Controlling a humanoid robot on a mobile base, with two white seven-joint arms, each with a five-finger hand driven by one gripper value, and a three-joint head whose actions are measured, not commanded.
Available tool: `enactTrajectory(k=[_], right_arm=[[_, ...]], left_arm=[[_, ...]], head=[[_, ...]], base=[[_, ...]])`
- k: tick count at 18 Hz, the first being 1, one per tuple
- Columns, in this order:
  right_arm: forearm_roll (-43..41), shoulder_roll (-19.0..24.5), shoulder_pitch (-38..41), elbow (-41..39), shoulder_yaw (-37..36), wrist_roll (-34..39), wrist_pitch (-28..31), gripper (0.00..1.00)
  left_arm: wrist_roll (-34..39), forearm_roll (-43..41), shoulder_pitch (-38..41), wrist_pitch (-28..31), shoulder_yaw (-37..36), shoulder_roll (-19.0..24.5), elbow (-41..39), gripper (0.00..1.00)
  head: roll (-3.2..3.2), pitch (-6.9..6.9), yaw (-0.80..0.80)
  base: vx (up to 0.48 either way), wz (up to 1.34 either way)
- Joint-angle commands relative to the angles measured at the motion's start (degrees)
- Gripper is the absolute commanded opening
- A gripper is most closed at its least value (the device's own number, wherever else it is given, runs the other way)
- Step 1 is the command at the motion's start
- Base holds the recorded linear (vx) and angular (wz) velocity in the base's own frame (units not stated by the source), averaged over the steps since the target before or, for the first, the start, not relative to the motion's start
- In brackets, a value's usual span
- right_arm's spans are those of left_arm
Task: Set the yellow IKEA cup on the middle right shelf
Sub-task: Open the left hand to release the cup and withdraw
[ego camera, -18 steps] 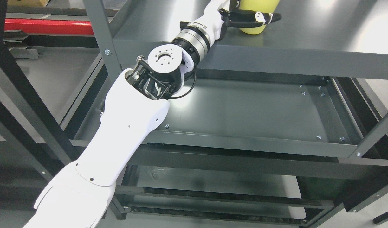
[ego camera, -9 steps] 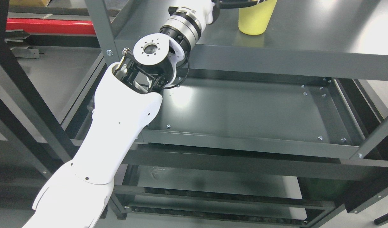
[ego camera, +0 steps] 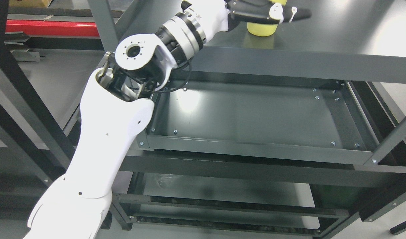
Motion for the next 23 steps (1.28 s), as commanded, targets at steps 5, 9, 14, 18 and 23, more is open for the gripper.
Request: enactTrajectory(k=[5,9,14,18,23], right_arm=[[-1.41,-1.0,0.79,0.0,0.97,0.04,0.02,0.99],[-1.41,-1.0,0.79,0.0,0.97,0.04,0.02,0.99],[-1.41,-1.0,0.79,0.0,0.97,0.04,0.02,0.99],[-1.41,-1.0,0.79,0.0,0.97,0.04,0.02,0.99],[-1.41,-1.0,0.79,0.0,0.97,0.04,0.02,0.99]], left_arm=[[-22.4,0.9,8.61,-4.65,5.84,9.51,-9.89,0.97],[-22.5,1.69,15.19,-5.53,0.56,7.76,-9.98,0.99],[-22.15,1.26,28.63,-9.91,-7.86,4.07,-9.28,0.99],[-18.39,-7.68,37.35,-20.09,-7.28,-1.8,2.28,0.99],[6.8,-17.99,42.54,-28.2,-2.79,-1.8,9.0,0.99]], head=[[0.0,0.0,0.0],[0.0,0.0,0.0],[0.0,0.0,0.0],[0.0,0.0,0.0],[0.0,0.0,0.0]], base=[[-0.012,0.0],[-0.005,0.0],[0.0,0.0],[0.0,0.0],[0.0,0.0]])
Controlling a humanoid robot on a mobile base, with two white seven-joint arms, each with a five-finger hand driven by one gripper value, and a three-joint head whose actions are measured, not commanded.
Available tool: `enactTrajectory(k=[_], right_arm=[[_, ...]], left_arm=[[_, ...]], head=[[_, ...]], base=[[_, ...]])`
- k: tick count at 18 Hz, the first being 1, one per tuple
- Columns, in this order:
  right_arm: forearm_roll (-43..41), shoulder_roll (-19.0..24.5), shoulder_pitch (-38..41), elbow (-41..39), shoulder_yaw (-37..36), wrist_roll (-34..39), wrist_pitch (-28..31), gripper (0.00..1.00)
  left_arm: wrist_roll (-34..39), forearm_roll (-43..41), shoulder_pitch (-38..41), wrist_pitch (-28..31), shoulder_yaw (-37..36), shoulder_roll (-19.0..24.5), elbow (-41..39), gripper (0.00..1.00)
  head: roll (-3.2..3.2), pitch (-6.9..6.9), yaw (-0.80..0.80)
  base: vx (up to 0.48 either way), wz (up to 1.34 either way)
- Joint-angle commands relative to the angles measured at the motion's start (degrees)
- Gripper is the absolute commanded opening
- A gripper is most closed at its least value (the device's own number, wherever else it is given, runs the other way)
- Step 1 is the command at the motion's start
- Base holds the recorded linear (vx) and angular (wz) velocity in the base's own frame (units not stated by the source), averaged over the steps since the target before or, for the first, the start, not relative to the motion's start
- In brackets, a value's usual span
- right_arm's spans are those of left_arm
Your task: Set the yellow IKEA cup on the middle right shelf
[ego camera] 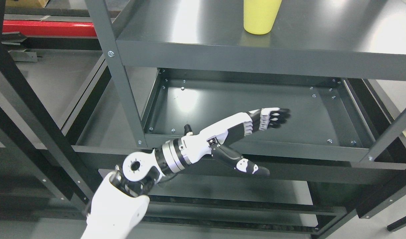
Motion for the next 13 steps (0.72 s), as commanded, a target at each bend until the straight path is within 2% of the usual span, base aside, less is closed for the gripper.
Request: enactTrajectory(k=[1,2,5,7,8,13], right_arm=[[-1.41,-1.0,0.79,0.0,0.97,0.04,0.03,0.99],[-1.41,-1.0,0.79,0.0,0.97,0.04,0.03,0.99],[-1.41,-1.0,0.79,0.0,0.97,0.04,0.03,0.99],[-1.41,-1.0,0.79,0.0,0.97,0.04,0.03,0.99],[-1.41,-1.0,0.79,0.0,0.97,0.04,0.03,0.99],[-1.41,-1.0,0.79,0.0,1.05,0.04,0.03,0.99]], left_arm=[[20.4,-8.98,9.49,-3.7,1.86,-3.4,10.32,0.99],[23.77,-9.33,10.46,-3.7,3.18,-3.4,9.8,0.99],[23.72,-10.92,13.98,-4.48,5.65,-3.4,6.64,0.98],[24.07,-10.92,15.3,-9.83,6.8,-3.4,6.37,0.99],[24.33,-11.01,16.09,-9.94,6.8,-3.4,5.32,0.99],[28.36,-10.92,16.36,-1.69,6.89,-3.4,-2.41,0.99]], head=[[0.0,0.0,0.0],[0.0,0.0,0.0],[0.0,0.0,0.0],[0.0,0.0,0.0],[0.0,0.0,0.0],[0.0,0.0,0.0]], base=[[0.0,0.0],[0.0,0.0],[0.0,0.0],[0.0,0.0],[0.0,0.0],[0.0,0.0]])
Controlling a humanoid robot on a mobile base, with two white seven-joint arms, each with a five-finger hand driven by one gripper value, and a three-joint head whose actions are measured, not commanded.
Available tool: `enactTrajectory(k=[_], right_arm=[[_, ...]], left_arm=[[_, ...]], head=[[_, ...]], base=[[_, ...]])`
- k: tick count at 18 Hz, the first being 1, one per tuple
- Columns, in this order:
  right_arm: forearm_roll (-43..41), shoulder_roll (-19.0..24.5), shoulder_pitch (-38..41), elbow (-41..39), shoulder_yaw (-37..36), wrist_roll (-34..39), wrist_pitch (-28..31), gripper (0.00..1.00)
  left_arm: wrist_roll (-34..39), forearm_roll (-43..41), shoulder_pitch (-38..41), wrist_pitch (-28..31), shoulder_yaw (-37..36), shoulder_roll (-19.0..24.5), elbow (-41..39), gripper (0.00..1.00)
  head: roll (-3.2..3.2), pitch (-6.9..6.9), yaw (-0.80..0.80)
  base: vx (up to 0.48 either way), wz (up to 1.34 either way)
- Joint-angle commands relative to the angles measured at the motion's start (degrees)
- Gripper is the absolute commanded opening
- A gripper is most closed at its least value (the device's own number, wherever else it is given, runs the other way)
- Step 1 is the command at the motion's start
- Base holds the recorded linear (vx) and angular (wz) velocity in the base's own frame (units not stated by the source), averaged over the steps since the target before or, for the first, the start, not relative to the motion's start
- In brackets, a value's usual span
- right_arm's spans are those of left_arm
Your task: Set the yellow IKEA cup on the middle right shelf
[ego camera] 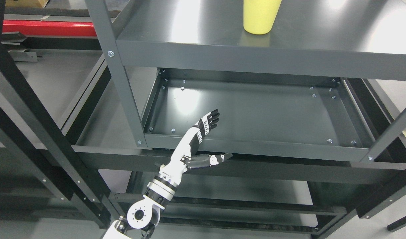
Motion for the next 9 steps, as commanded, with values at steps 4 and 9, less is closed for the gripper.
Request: enactTrajectory(k=[4,9], right_arm=[[-1.41,-1.0,0.79,0.0,0.97,0.04,0.03,0.99],[-1.41,-1.0,0.79,-0.09,1.05,0.04,0.03,0.99]], left_arm=[[6.15,-0.9,1.81,4.21,2.65,-0.09,-8.04,0.99],[8.01,-0.9,1.45,4.82,3.26,-0.09,-9.1,0.99]], head=[[0.0,0.0,0.0],[0.0,0.0,0.0]], base=[[0.0,0.0],[0.0,0.0]])
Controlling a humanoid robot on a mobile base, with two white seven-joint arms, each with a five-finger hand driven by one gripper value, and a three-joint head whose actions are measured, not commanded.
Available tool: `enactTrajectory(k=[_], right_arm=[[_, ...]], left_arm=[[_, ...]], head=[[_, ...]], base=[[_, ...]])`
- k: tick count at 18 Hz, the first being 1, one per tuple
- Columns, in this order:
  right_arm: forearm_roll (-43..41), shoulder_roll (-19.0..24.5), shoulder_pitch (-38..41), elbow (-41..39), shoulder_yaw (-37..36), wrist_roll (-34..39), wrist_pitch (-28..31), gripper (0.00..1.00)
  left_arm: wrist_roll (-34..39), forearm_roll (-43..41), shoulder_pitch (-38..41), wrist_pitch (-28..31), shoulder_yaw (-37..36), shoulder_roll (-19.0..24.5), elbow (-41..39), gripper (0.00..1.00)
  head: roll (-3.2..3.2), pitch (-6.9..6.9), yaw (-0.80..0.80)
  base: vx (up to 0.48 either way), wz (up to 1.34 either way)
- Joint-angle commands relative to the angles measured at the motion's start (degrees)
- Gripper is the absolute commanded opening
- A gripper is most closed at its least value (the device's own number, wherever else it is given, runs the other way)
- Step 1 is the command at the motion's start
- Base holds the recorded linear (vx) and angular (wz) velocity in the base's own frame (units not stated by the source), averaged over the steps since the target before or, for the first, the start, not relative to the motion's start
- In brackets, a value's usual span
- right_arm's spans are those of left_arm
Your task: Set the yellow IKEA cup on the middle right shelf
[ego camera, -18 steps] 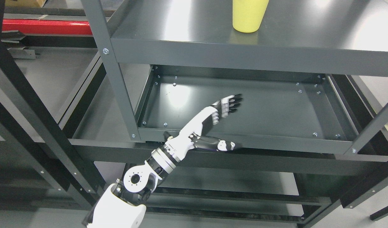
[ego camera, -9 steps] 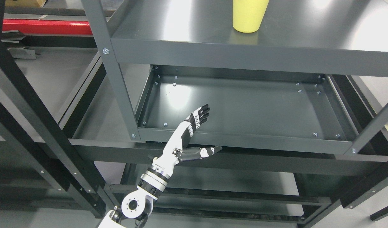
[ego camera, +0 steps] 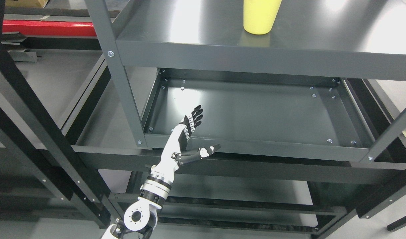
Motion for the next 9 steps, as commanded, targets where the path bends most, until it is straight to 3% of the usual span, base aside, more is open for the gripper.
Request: enactTrajectory(k=[1,9], right_arm=[[-1.41,-1.0,0.79,0.0,0.97,0.04,0.03,0.99],[-1.41,-1.0,0.79,0.0,0.97,0.04,0.03,0.99]], left_arm=[[0.51,-0.16,0.04,0.47,2.33,0.52,-4.32,0.99],[0.24,-0.16,0.13,0.47,3.92,0.52,-4.23,0.99]], head=[[0.0,0.0,0.0],[0.0,0.0,0.0]], base=[[0.0,0.0],[0.0,0.0]])
